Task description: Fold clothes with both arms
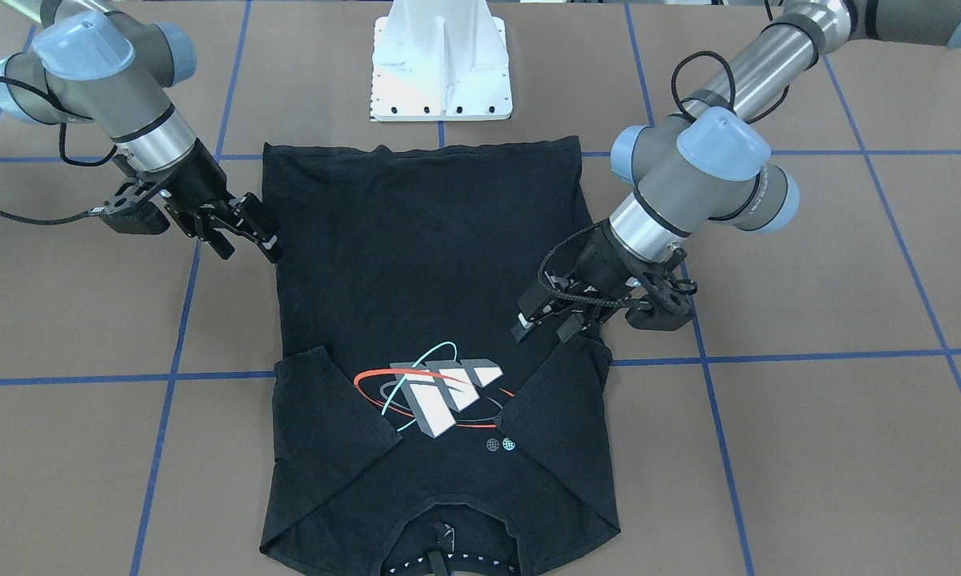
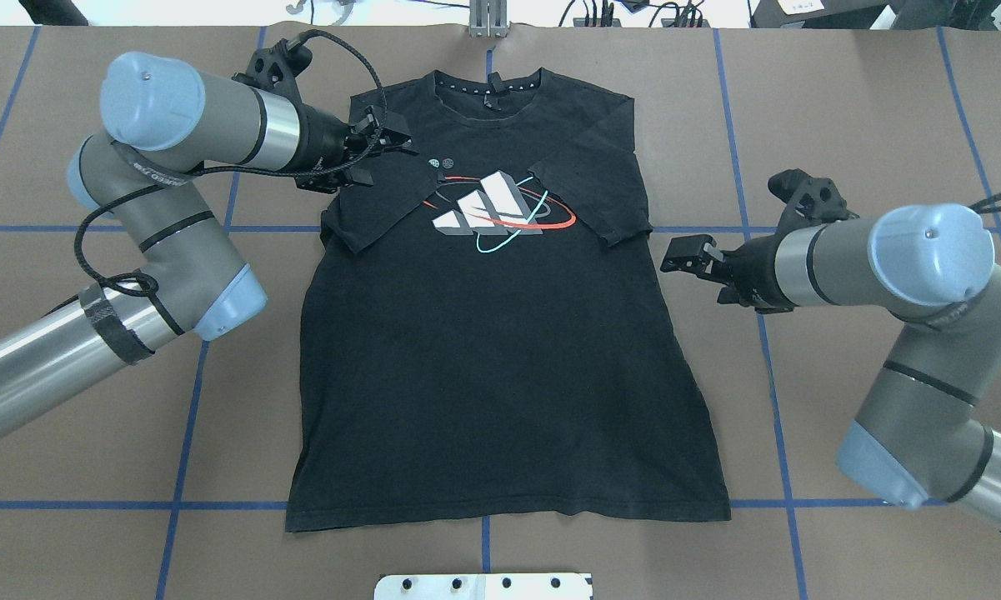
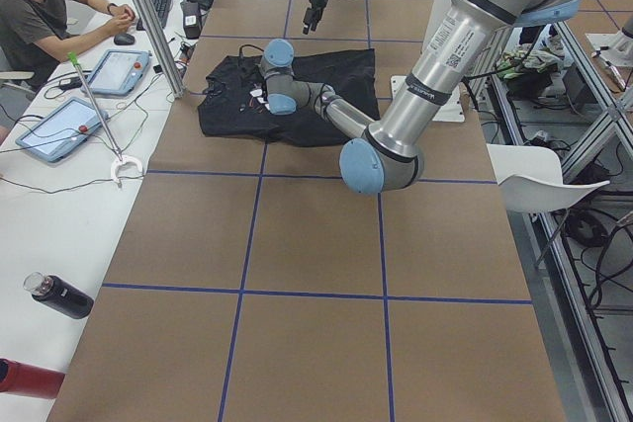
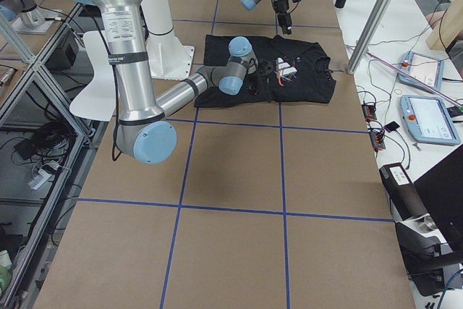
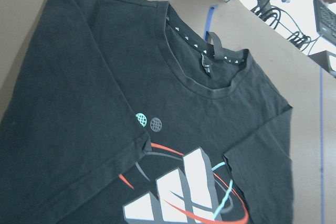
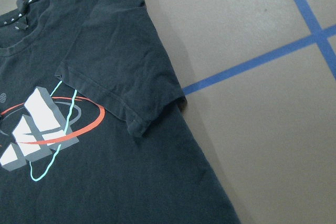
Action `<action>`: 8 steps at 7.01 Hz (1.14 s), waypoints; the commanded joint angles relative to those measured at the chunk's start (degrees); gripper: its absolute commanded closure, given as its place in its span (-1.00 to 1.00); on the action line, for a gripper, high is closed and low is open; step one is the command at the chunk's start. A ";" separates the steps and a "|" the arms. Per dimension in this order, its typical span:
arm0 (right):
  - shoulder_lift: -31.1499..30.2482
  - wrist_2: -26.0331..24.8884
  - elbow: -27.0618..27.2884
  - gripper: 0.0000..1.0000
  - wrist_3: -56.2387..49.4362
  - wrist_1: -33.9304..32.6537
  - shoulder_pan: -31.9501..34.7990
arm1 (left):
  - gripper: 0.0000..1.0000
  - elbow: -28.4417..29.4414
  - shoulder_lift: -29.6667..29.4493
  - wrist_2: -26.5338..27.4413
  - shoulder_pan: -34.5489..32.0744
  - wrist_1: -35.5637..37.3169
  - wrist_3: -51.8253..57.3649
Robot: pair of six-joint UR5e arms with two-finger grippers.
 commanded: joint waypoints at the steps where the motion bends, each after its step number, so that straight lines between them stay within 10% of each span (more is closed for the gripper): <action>1: -9.90 -8.70 8.25 -0.98 9.60 -0.03 -9.24 | -0.79 -5.56 3.89 0.16 0.19 0.00 -2.26; 5: -19.18 -37.19 13.82 -0.88 27.56 -4.81 -39.58 | -0.77 -7.52 5.58 0.68 0.19 -0.09 -2.08; 8: -19.00 -37.50 13.56 -0.64 28.36 -8.29 -40.50 | -0.77 -7.60 5.49 4.11 0.45 -0.09 -2.09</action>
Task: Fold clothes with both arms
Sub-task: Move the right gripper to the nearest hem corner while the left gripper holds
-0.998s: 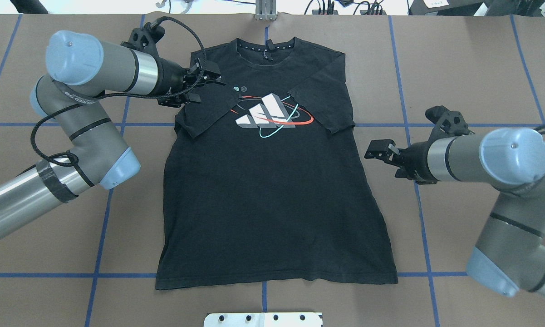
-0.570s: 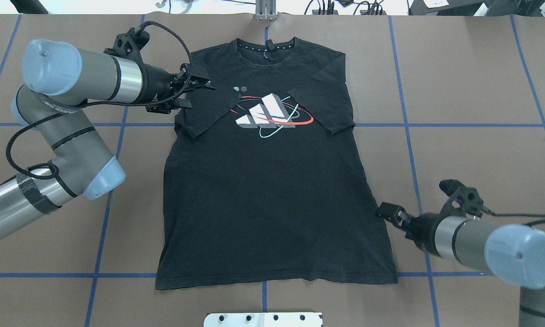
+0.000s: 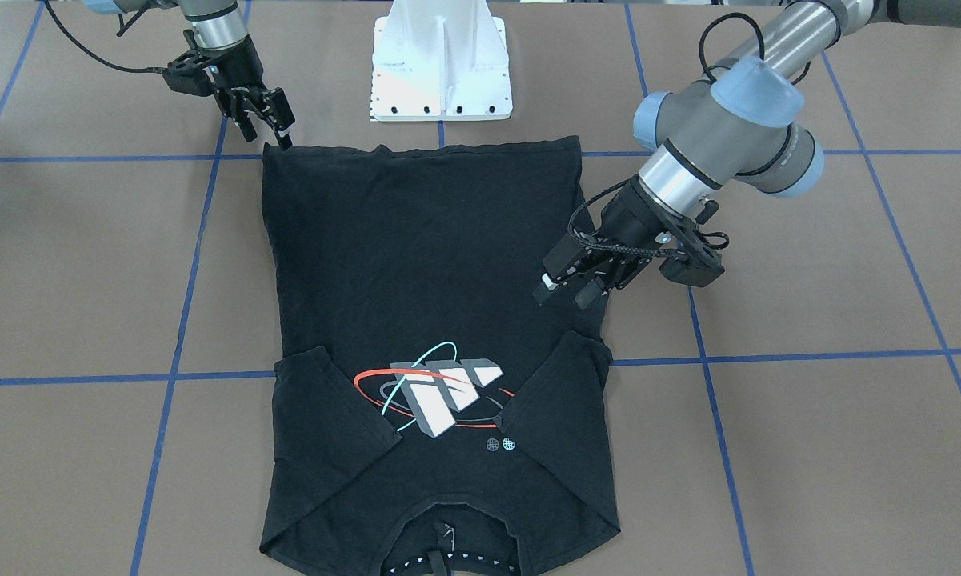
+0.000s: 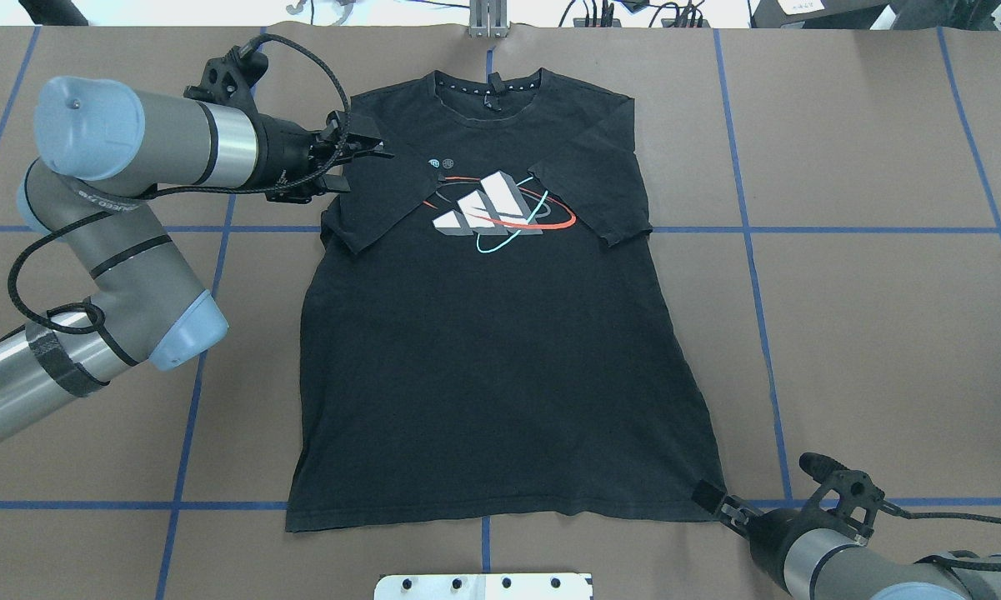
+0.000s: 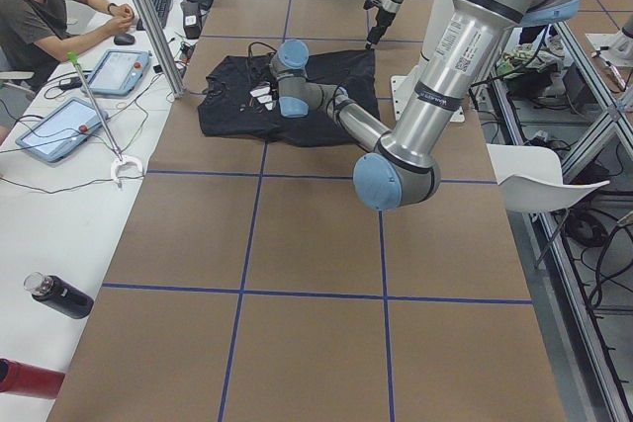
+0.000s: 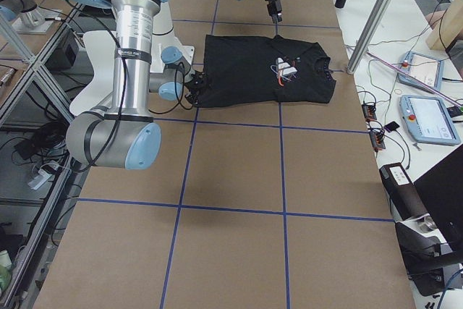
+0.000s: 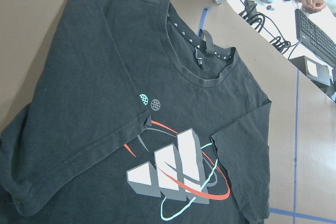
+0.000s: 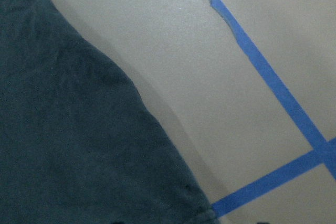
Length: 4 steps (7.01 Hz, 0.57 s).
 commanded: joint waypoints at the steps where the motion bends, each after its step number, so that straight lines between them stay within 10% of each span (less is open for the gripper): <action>1: 0.19 -0.28 -0.17 -0.48 0.29 -0.72 -0.39 | -0.77 -0.03 0.44 0.85 0.20 0.00 0.04; 4: 0.28 -0.28 -0.43 -0.13 0.20 -0.72 -0.48 | -0.77 -0.03 0.88 0.85 0.20 0.00 0.04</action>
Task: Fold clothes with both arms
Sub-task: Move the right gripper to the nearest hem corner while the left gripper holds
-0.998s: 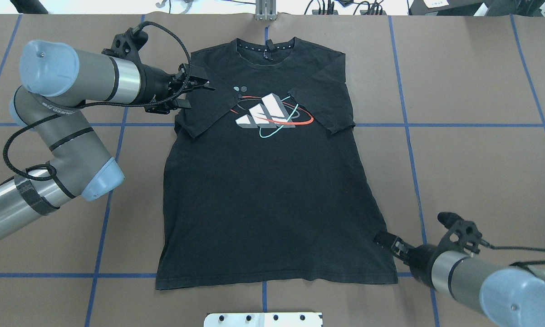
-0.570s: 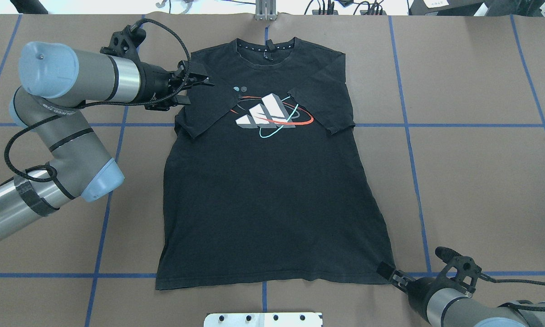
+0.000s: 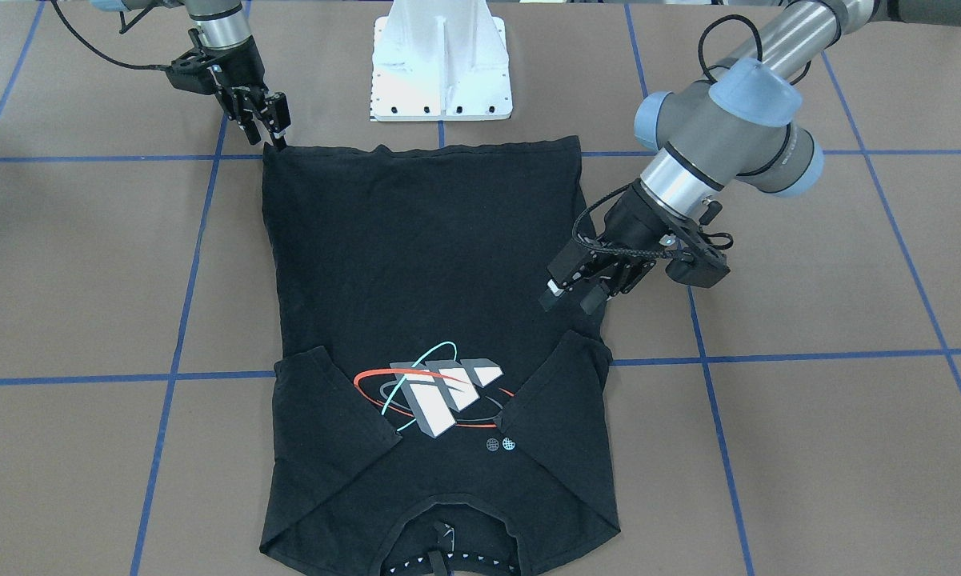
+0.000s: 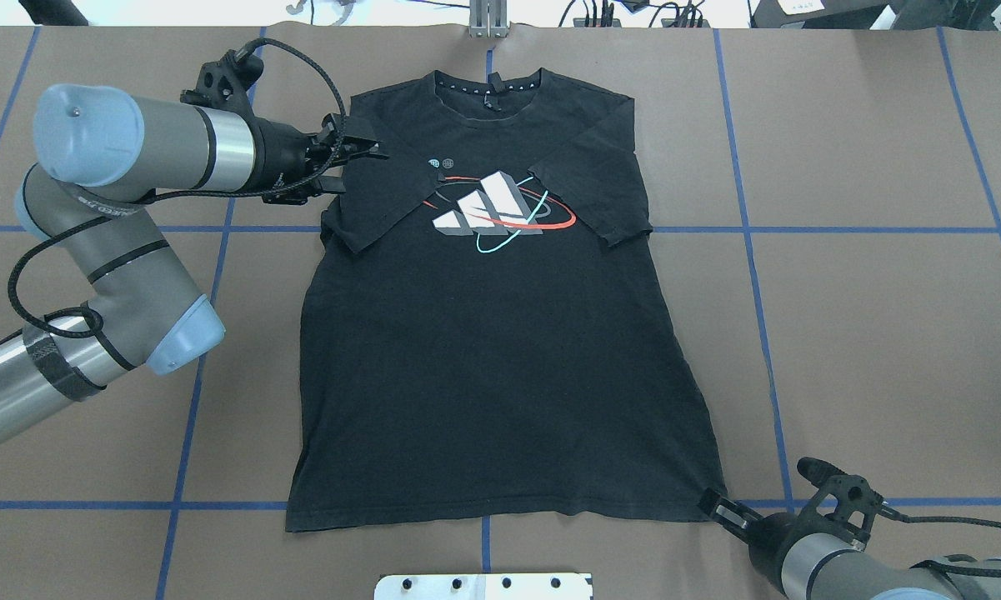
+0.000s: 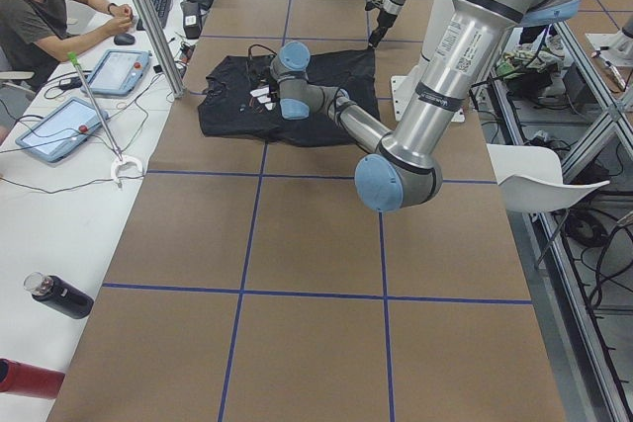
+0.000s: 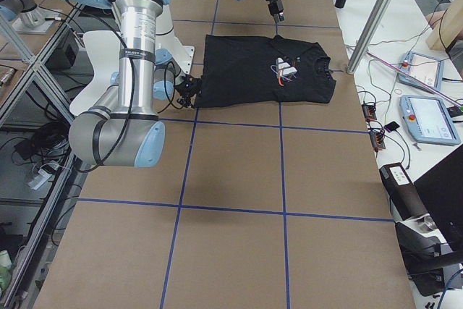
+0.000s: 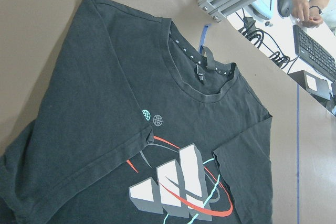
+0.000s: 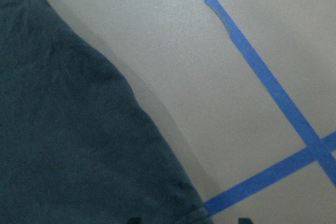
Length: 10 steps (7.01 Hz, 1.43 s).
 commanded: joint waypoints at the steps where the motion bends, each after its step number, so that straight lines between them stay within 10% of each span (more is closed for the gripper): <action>1: 0.04 0.00 -0.32 0.01 -0.01 -0.01 -0.04 | -0.76 0.09 0.35 0.71 0.09 0.00 0.09; 6: 0.04 0.00 -0.50 0.10 -0.01 -0.01 -0.74 | -0.75 0.17 1.06 0.80 0.27 -0.09 0.18; 10: -0.31 0.00 -0.50 1.00 -0.01 -0.71 -0.83 | -0.74 0.09 1.32 0.71 0.27 -0.09 0.09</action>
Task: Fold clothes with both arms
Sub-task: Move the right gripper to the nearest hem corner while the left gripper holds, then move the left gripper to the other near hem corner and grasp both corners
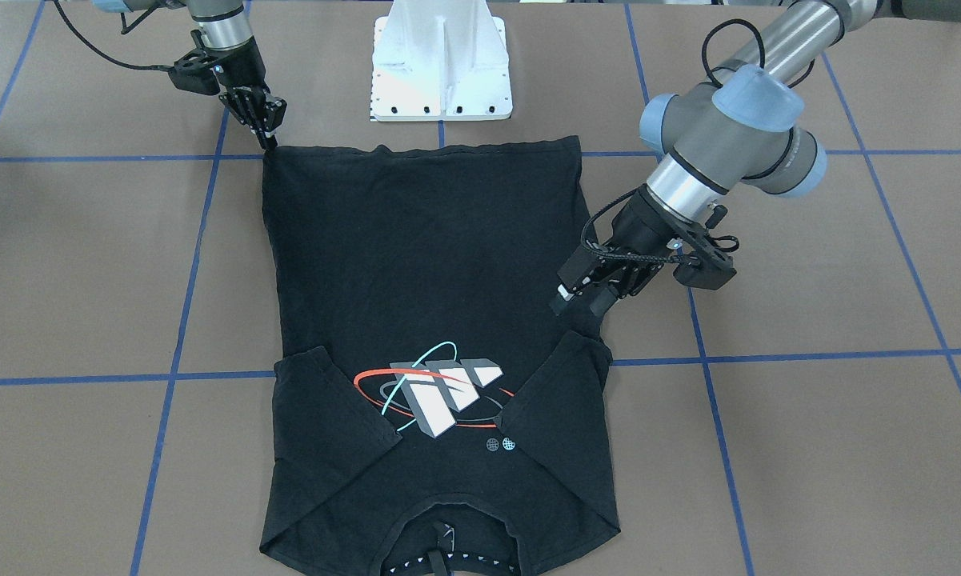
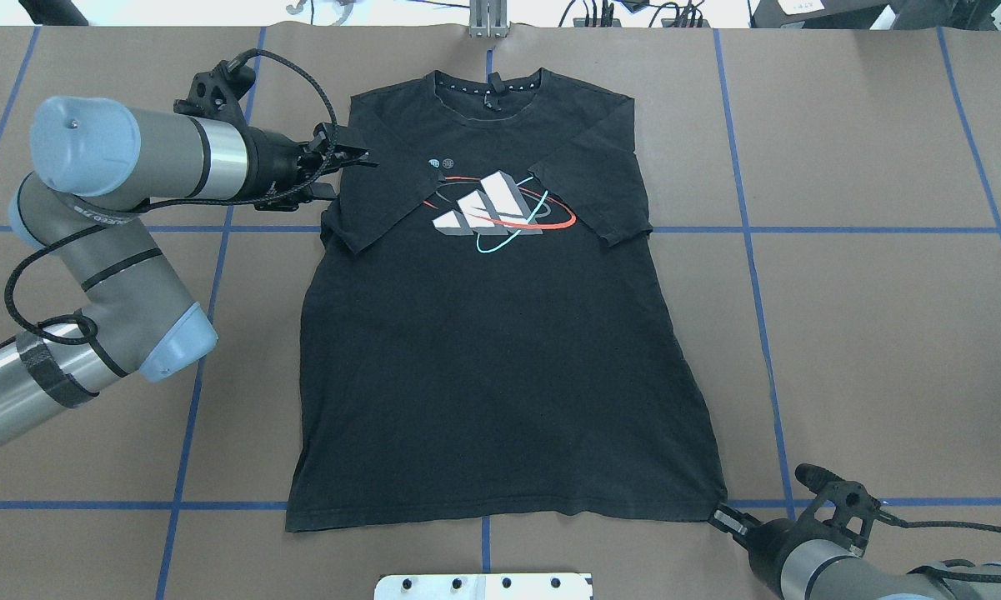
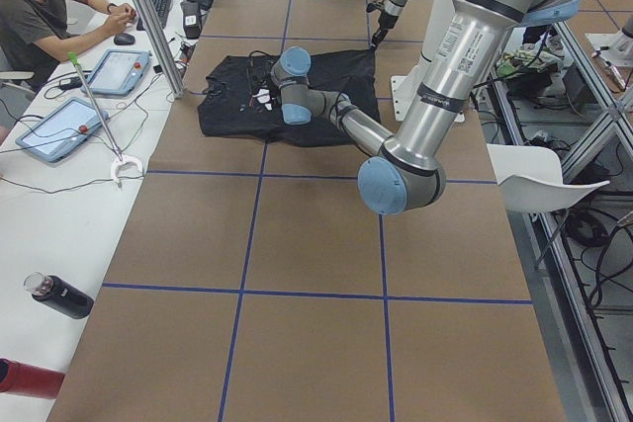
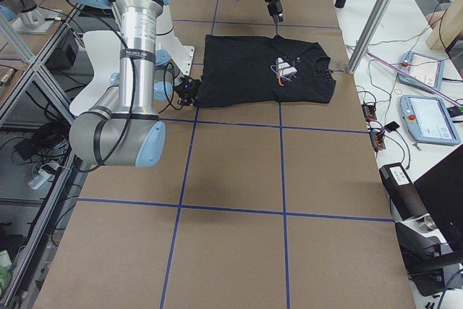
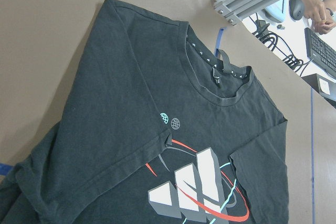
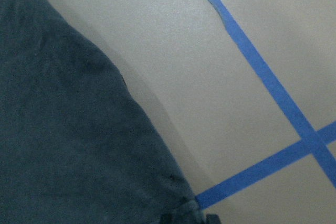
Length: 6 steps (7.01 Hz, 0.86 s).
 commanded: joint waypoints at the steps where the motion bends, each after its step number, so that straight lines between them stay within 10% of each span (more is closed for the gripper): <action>1: -0.23 0.00 0.32 1.00 0.00 -1.13 -0.06 | -0.74 -0.47 -0.05 -0.33 0.00 0.00 -0.33; 3: -0.66 0.26 2.68 1.00 -0.09 -1.14 0.03 | -0.74 -5.27 3.44 0.02 2.35 2.09 -6.17; 6: -2.43 4.30 6.56 1.00 -0.35 -1.05 0.03 | -0.76 -28.70 21.59 10.65 15.61 16.33 -10.08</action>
